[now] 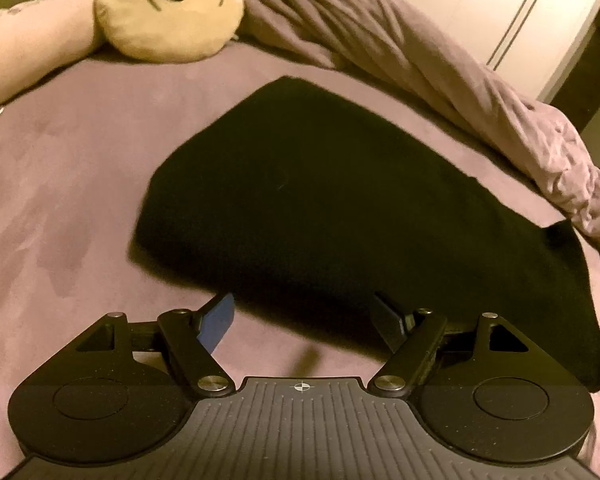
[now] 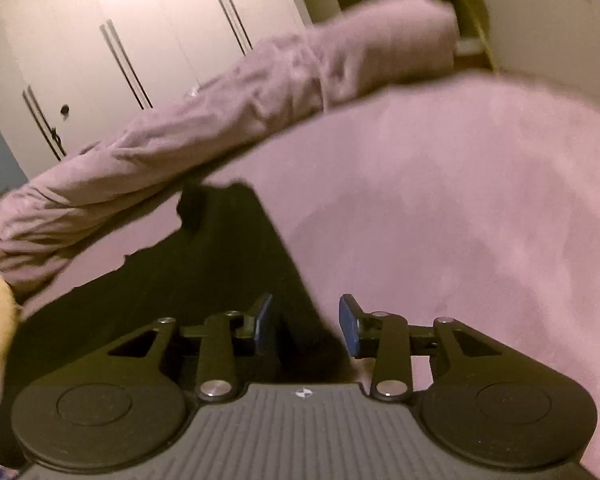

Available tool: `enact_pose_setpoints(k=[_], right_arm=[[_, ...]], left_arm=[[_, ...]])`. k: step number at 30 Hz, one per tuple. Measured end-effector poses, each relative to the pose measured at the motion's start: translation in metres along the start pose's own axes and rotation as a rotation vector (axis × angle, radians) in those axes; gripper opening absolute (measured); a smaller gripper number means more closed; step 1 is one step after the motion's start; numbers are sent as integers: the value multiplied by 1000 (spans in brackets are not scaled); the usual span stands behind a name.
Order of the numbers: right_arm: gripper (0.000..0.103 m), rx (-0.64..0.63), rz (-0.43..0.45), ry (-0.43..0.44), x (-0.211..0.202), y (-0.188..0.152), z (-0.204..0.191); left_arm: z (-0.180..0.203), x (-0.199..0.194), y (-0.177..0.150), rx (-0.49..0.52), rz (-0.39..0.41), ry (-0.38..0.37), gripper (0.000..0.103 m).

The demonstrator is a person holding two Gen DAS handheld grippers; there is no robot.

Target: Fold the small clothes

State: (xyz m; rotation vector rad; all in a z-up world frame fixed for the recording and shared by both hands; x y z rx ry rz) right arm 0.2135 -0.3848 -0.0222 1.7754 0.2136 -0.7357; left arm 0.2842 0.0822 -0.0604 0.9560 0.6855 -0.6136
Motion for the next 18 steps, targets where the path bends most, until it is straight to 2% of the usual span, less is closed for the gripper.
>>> enact_pose_setpoints(k=[1,3,5,6,9,11,15,18], right_arm=[[36,-16,36,31,-10,2,-5],[36,-55,67,135,0,16,-29],[36,-93,56,240,17,23,-55],[36,-138,49,265,29,25,-70],[36,-266,4,297,67,26,-109],[36,-308,-15,291,90,28,-125],[36,-412,-32,243,127,31,-140],[36,-471,-43,211,140,29,-140]], left_arm=[[5,3,2,10,-2,-8,82],[18,11,6,42,2,-17,82],[34,22,13,81,15,-25,84],[43,29,17,96,22,-30,85],[68,54,33,135,44,-64,95],[76,71,43,176,80,-32,95],[82,102,58,238,97,45,95],[89,119,69,267,112,58,95]])
Point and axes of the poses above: each gripper's, at about its wrist camera, not at the fingertips, and x roughly the way its jaws point, z to its right, y to its top, the point moved 7 cm from there along x, roughly the way its jaws point, and after that the axes turned 11 degrees about -x, right-handed, at the moved point
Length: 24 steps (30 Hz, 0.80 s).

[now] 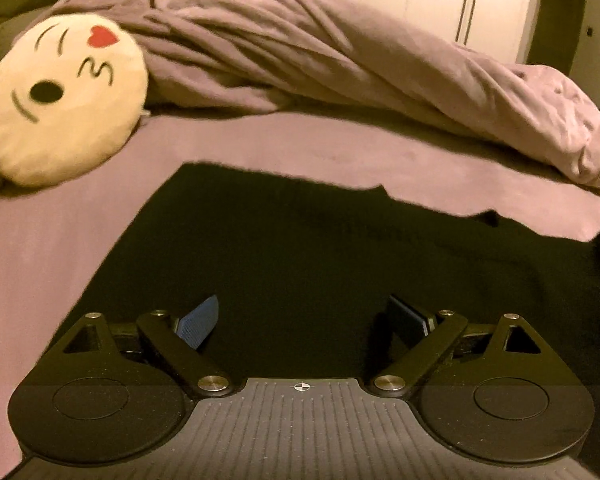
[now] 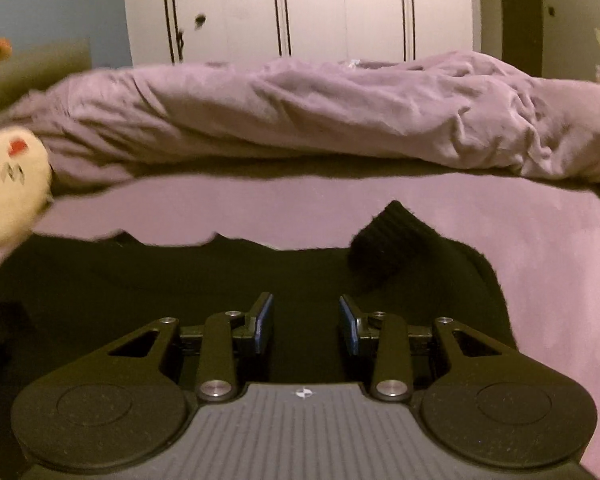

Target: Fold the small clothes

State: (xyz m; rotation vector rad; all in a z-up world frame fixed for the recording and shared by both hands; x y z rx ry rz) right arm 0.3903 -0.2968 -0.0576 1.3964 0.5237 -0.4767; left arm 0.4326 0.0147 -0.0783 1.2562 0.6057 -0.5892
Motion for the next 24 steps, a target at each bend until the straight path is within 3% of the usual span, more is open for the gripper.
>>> enact_pose_setpoints(k=[3,7,9,10,12,16,19,20,22,23,24], right_arm=[[36,1,6,7,7,-3,-3],[35,-111,-17,-54,32,-24,-1],[35,-76,-6,-50,37,-25,10],[34,-50,-6,-52,38,-24,17],[22,-41,-3,-96,39,-22,28],[6,77,7,-111,40,-25,53],[4,88,1,-131,33,-24,52],[5,83,8,-138,27,-22,48],[21,59,50,-121,7,-22,36],[35,49,75,-93,-5,-24,28],[38,37,98,-53,-14,-28,21]], left_arm=[[5,19,7,25,39,4,96],[-7,47,9,101,137,133,98],[-18,51,9,98,191,191,103],[-25,53,8,60,183,183,103],[-34,54,11,6,170,174,103],[-44,52,16,-7,150,210,103],[-52,41,17,-35,118,211,103],[-54,32,15,-28,113,207,103],[-55,13,6,-9,112,179,103],[-55,7,0,-8,110,164,103],[-52,-2,-8,-6,113,142,103]])
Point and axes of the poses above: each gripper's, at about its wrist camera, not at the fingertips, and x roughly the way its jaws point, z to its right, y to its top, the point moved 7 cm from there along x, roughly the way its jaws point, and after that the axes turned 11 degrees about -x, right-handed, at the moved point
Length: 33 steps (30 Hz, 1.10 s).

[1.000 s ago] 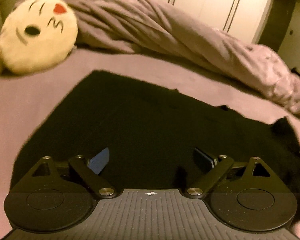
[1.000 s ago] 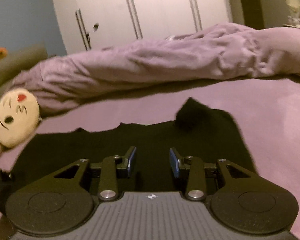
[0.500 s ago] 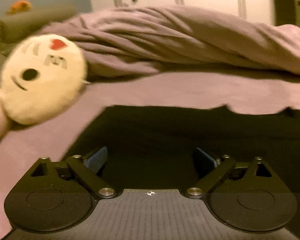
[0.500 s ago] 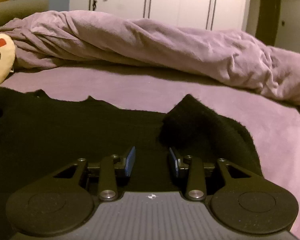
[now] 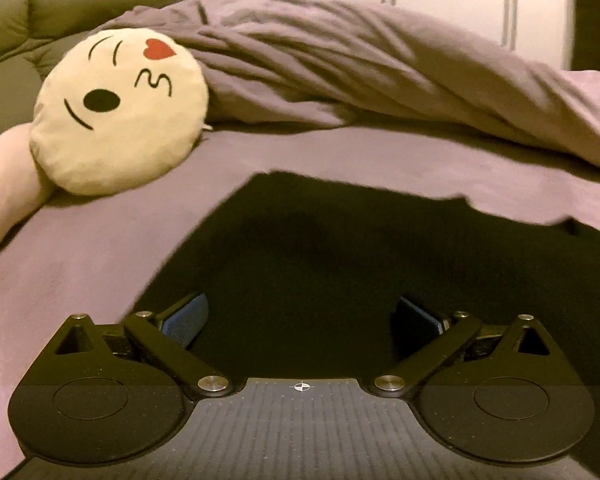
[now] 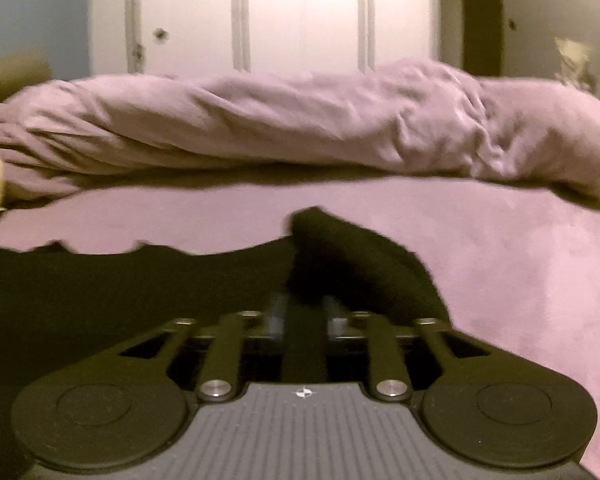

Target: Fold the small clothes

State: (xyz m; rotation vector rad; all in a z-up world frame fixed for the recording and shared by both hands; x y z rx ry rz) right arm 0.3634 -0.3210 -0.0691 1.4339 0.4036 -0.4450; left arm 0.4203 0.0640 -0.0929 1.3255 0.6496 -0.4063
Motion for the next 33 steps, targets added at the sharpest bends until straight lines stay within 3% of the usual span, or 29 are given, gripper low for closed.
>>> enact_pose_setpoints(k=[3,7,8,11,13,17,21,25,27,29,33], right_arm=[[38,-63,-30,15,-4,-11,-5],[34,-59,-44,-113,4,-17,23],[25,-53,-57,-170,5,-17,32],[24,-46,-79,-236,-6,-14,36],[30,-125,-40,-226,-26,-11,19],[38,-98,35,-91,-72,-22,-16],[41,-141,27,-16,-87,-38,-48],[48,-176,-15,-20,-85,-47,-59],[61,-165,-62,-17,-75,-51,-50],[68,-132,-87,-43,-77,-52,-34],[68,-121,-119,-147,-96,-60,-16]], left_arm=[[4,-18,-16,14,12,-30,103],[4,-24,-21,-11,-18,-23,103],[3,-25,-21,-23,-29,-26,103],[0,-29,-20,-37,-53,-29,103],[-2,-35,-22,-42,-60,-33,103],[-3,-54,-28,-73,-72,-49,103],[8,-73,-40,-72,-101,-99,103],[12,-70,-57,-57,-170,-119,103],[6,-65,-59,-70,-187,-117,103],[-5,-66,-56,-101,-180,-114,103],[-38,-71,-44,-123,-146,-72,103]])
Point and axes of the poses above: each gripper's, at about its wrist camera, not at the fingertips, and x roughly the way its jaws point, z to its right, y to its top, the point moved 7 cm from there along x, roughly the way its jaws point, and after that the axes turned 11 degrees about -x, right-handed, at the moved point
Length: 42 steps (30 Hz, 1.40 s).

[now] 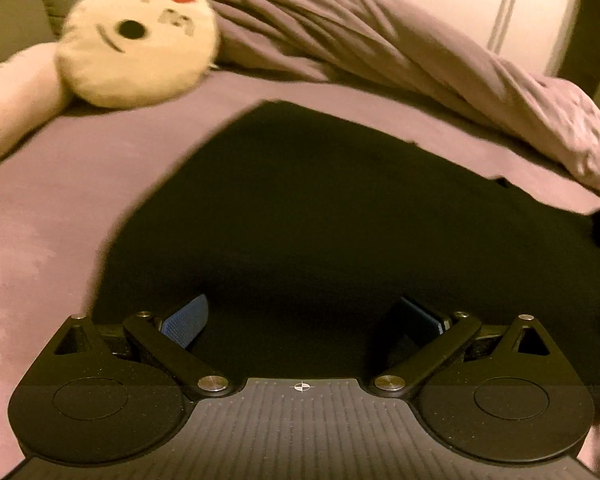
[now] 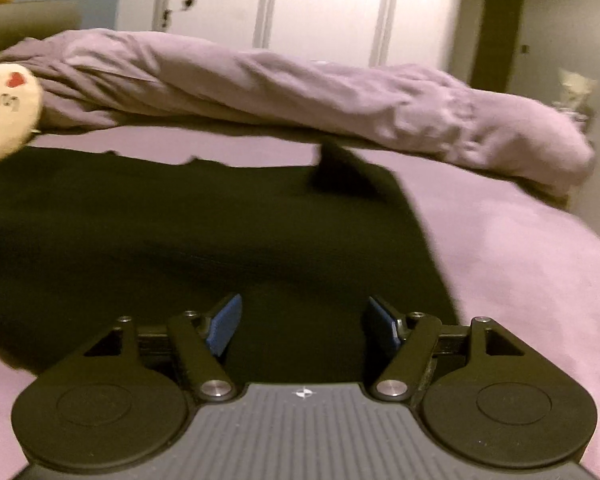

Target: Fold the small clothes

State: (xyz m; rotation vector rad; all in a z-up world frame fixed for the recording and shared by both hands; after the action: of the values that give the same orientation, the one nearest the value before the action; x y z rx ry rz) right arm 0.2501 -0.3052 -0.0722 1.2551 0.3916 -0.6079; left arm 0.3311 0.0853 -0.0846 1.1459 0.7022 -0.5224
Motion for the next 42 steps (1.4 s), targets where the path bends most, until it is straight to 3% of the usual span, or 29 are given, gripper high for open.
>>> enact_pose_setpoints(k=[3,6,9,11,13,15,17,19,21,24,25,26,27,29,30,31,34,36,38,42], right_arm=[[70,6,-46,-42,-14,-19,7],[73,72,-45,12,-32,-41,2],[81,157,-61,97,-41,-59,-10],[82,184,-53,100,-45,-65,-16],[82,174,-45,87,-47,-65,-19],[82,187,-49,95,-46,-63,-20],[82,191,-36,104,-47,-60,-19],[82,201,-21,112,-46,-56,-18],[82,215,-8,121,-44,-53,-18],[82,233,-19,129,-39,-58,-20],[82,231,-15,129,-39,-59,-20],[82,226,-11,128,-39,-61,-21],[82,224,-7,126,-40,-61,-22],[82,215,-9,123,-40,-59,-22],[82,215,-9,124,-41,-58,-22],[82,219,-4,127,-42,-56,-21],[73,224,30,137,-48,-48,-20],[53,217,45,142,-49,-42,-18],[49,224,49,149,-49,-39,-17],[48,258,56,159,-54,-39,-13]], left_arm=[[-35,-5,18,-28,35,57,103],[-75,0,41,-116,27,93,103],[-95,17,56,-228,-64,-36,103],[-100,36,62,-282,-158,-124,103],[-101,52,64,-302,-218,-156,103],[-96,60,67,-290,-236,-184,103],[-83,63,69,-275,-259,-247,90],[-70,63,63,-259,-290,-301,60],[-62,70,58,-246,-317,-305,63],[-52,76,56,-219,-320,-316,82],[-50,80,59,-228,-326,-321,84],[-45,81,59,-225,-324,-312,83],[-41,83,59,-215,-324,-305,75],[-35,86,60,-186,-323,-278,56],[-33,84,60,-183,-332,-291,41],[-32,81,61,-192,-339,-307,36],[-28,67,64,-187,-317,-303,32],[-19,55,68,-172,-289,-317,31],[-10,43,73,-180,-275,-339,31],[22,19,86,-150,-249,-366,29]])
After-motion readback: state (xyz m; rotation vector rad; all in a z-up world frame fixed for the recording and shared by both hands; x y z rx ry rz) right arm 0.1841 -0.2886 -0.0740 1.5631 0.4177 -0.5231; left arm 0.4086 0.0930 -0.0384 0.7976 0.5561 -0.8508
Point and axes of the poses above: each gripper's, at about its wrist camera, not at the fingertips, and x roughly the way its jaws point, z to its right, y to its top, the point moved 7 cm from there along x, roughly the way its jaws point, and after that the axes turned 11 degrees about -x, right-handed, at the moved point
